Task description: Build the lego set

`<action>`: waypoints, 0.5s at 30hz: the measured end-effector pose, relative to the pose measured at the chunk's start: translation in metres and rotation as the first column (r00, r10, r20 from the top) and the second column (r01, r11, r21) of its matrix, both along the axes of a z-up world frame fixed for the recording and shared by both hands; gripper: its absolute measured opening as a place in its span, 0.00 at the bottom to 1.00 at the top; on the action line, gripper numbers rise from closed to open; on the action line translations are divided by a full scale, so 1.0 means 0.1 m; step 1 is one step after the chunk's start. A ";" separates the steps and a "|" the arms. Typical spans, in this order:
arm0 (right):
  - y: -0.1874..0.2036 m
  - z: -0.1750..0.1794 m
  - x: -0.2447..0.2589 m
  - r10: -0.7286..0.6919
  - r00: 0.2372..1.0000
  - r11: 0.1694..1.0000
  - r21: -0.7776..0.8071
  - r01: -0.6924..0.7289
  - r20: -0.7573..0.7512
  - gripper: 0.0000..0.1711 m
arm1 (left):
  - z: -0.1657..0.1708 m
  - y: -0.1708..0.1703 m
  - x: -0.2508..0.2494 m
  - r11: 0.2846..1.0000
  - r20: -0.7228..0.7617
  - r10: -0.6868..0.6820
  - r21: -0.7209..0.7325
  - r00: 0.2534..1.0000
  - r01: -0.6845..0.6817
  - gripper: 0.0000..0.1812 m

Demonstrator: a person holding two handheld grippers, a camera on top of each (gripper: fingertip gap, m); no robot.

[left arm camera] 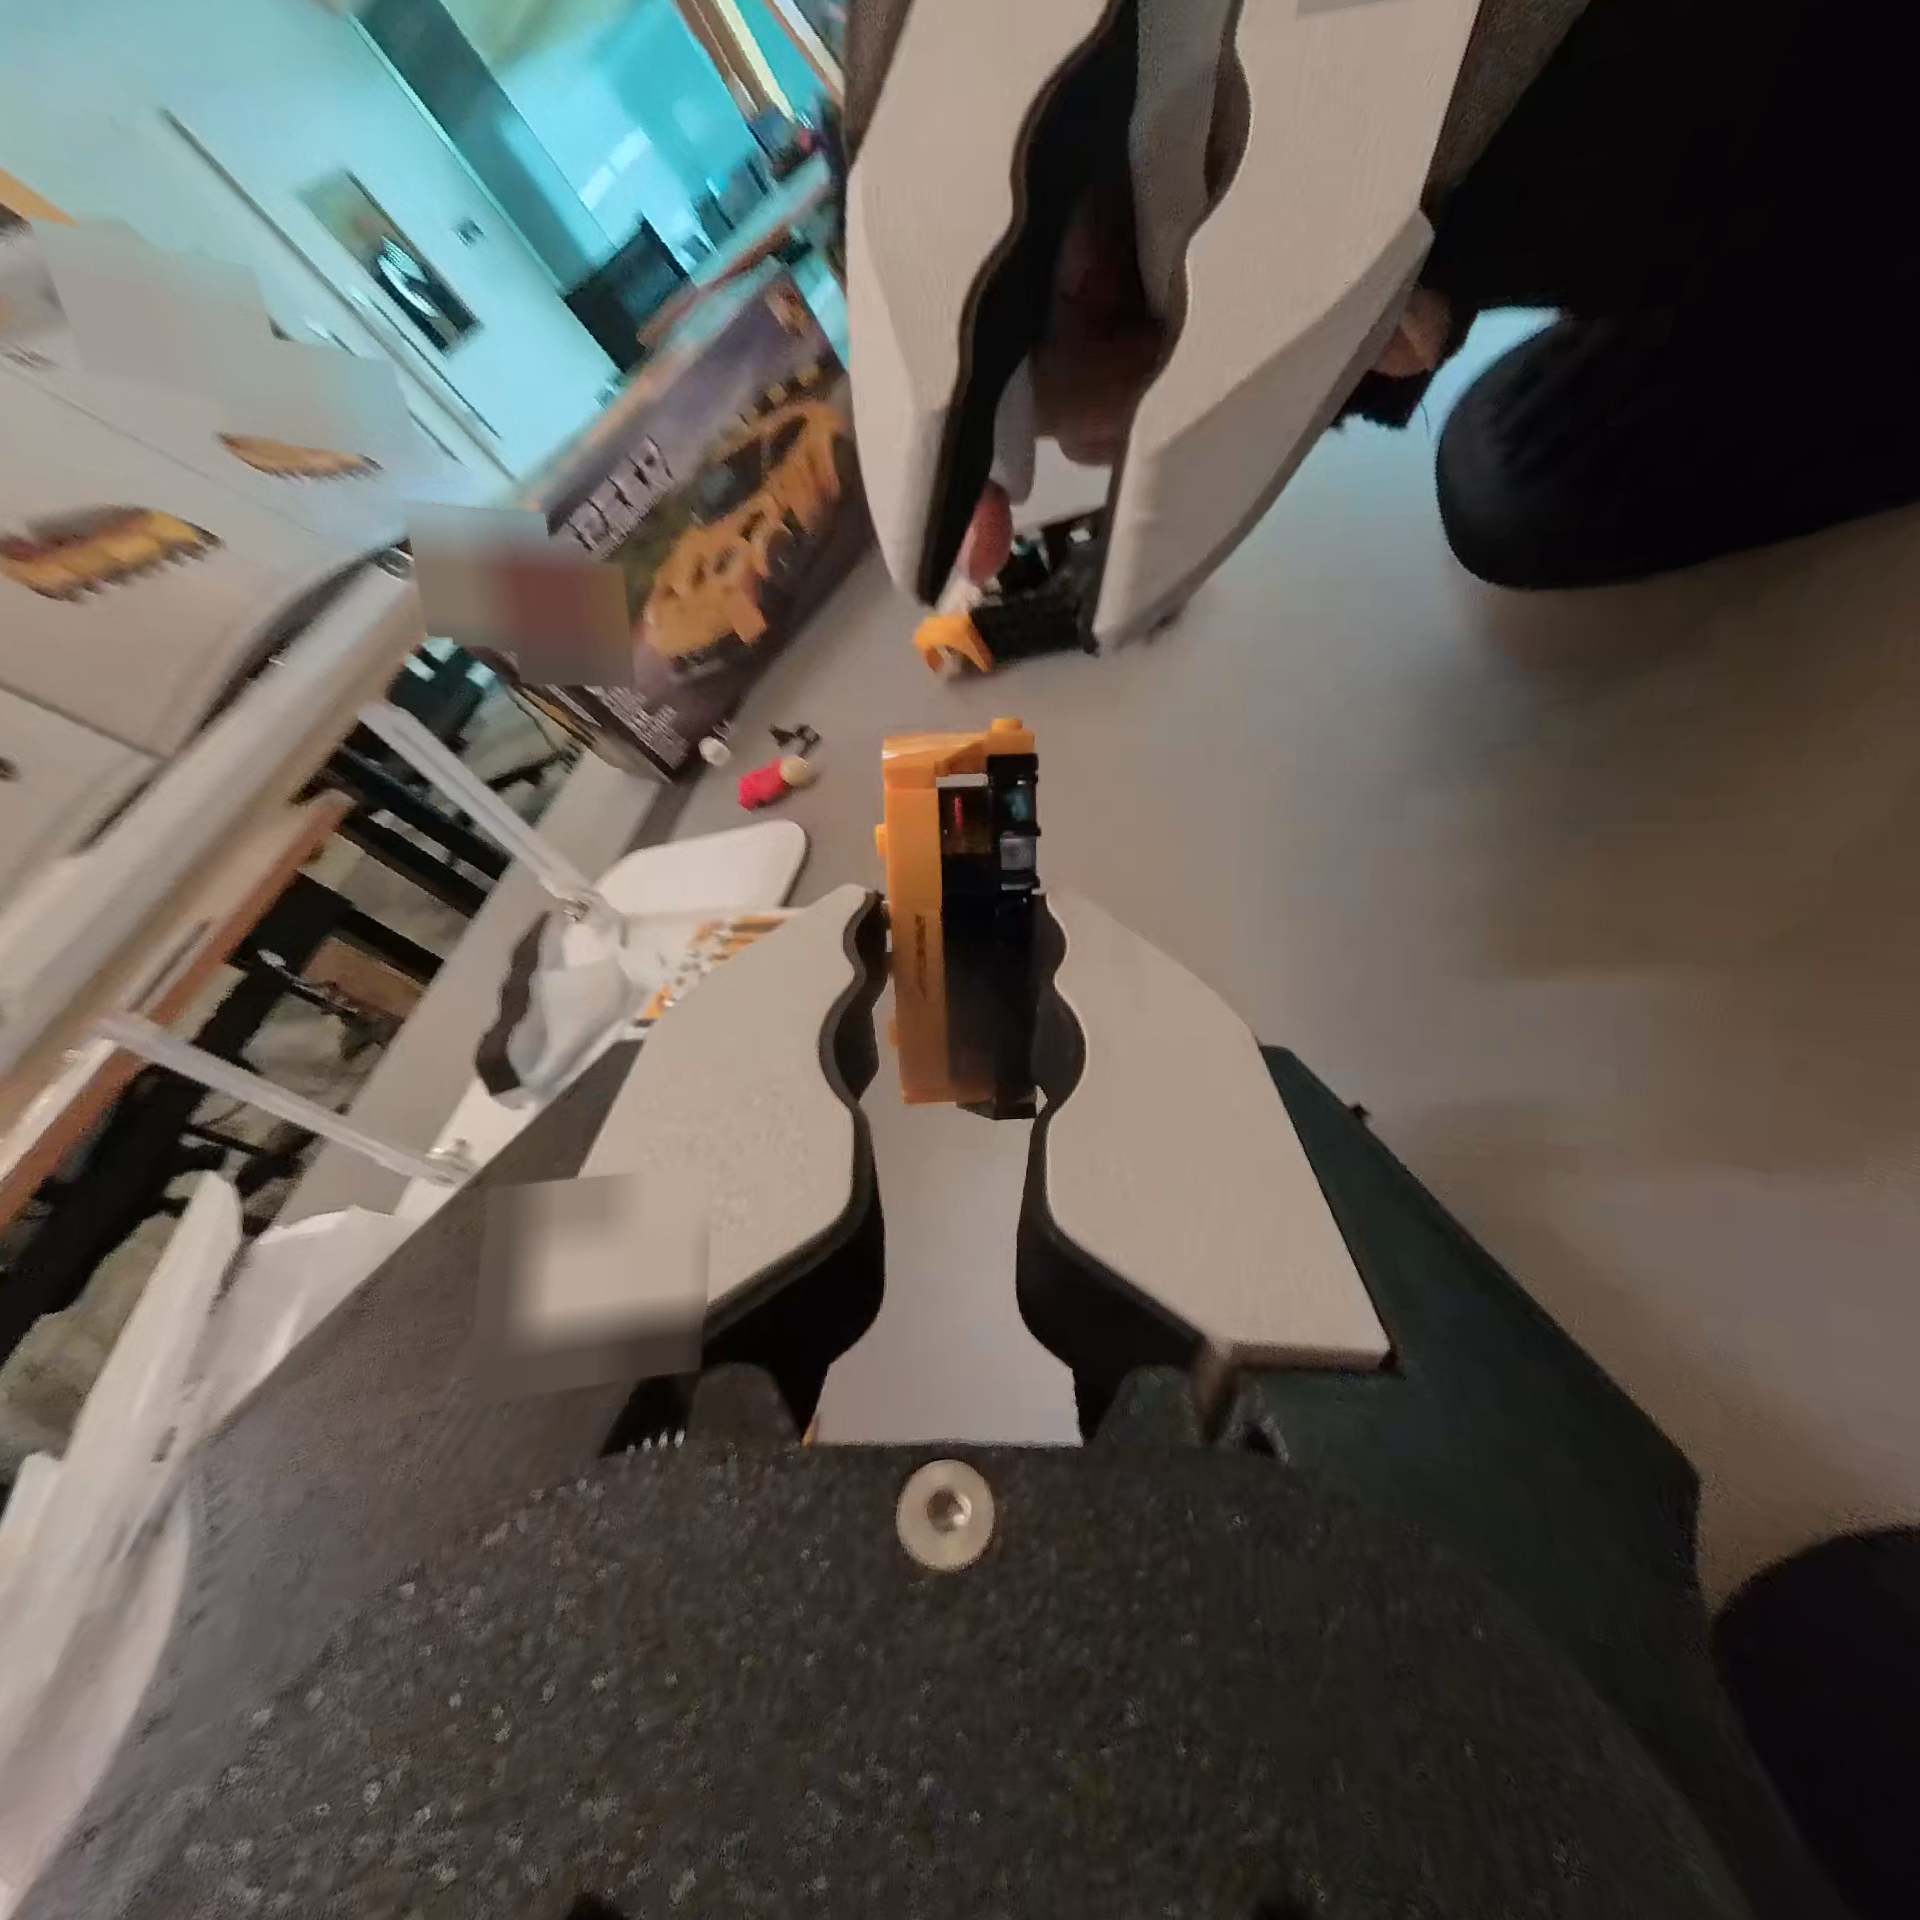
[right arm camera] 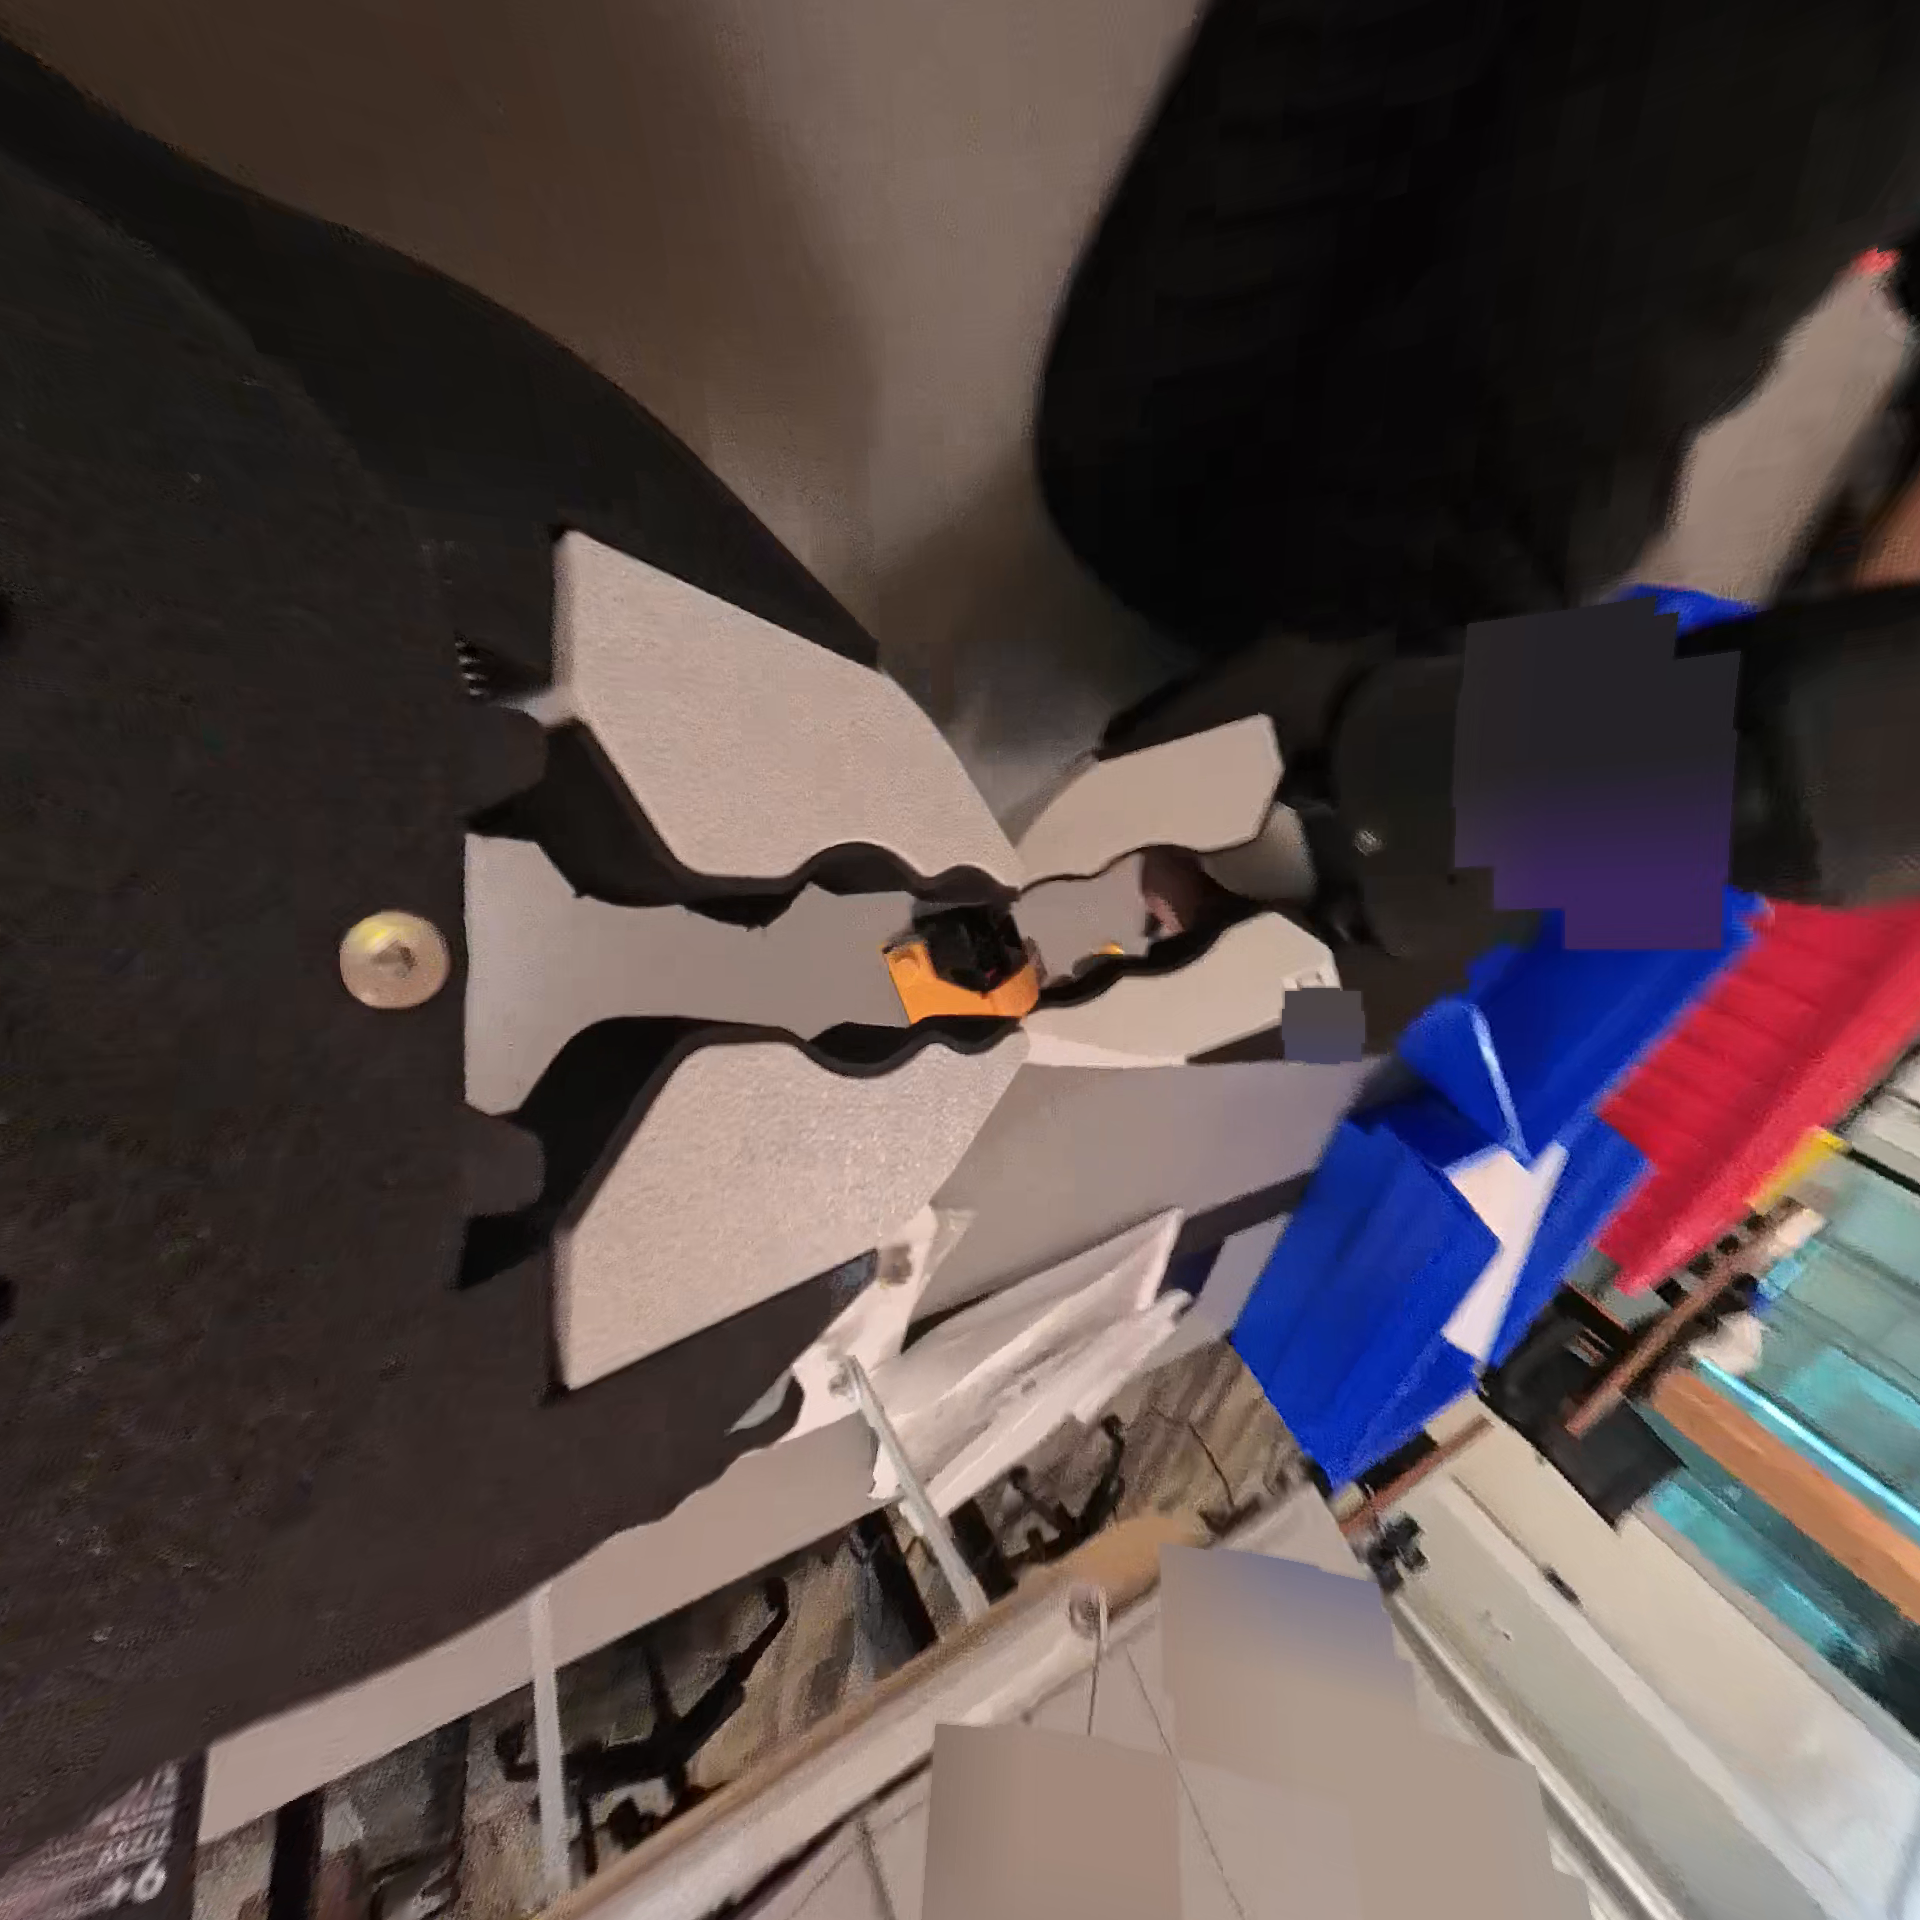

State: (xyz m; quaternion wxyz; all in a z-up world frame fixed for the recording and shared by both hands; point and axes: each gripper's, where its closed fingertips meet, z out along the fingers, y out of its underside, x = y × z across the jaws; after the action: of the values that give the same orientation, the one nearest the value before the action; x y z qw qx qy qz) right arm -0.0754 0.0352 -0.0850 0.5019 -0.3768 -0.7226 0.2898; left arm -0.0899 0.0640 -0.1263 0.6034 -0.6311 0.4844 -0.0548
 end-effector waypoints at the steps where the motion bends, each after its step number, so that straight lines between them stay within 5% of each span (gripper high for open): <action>1: 0.00 -0.07 0.01 0.006 0.999 1.000 0.017 -0.007 0.041 0.12 | -0.06 -0.01 0.01 1.000 -0.024 -0.005 -0.028 1.000 0.005 0.14; 15: 0.00 -0.67 0.02 -0.009 0.958 0.991 0.131 -0.030 0.287 0.05 | -0.47 -0.12 0.07 0.968 -0.145 -0.086 -0.248 0.986 0.048 0.14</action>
State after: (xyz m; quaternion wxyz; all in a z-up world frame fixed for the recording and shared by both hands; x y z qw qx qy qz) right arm -0.0737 0.0356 -0.1520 0.4145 -0.3765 -0.8075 0.1854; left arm -0.0824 0.0522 -0.1738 0.4800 -0.6859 0.5402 -0.0851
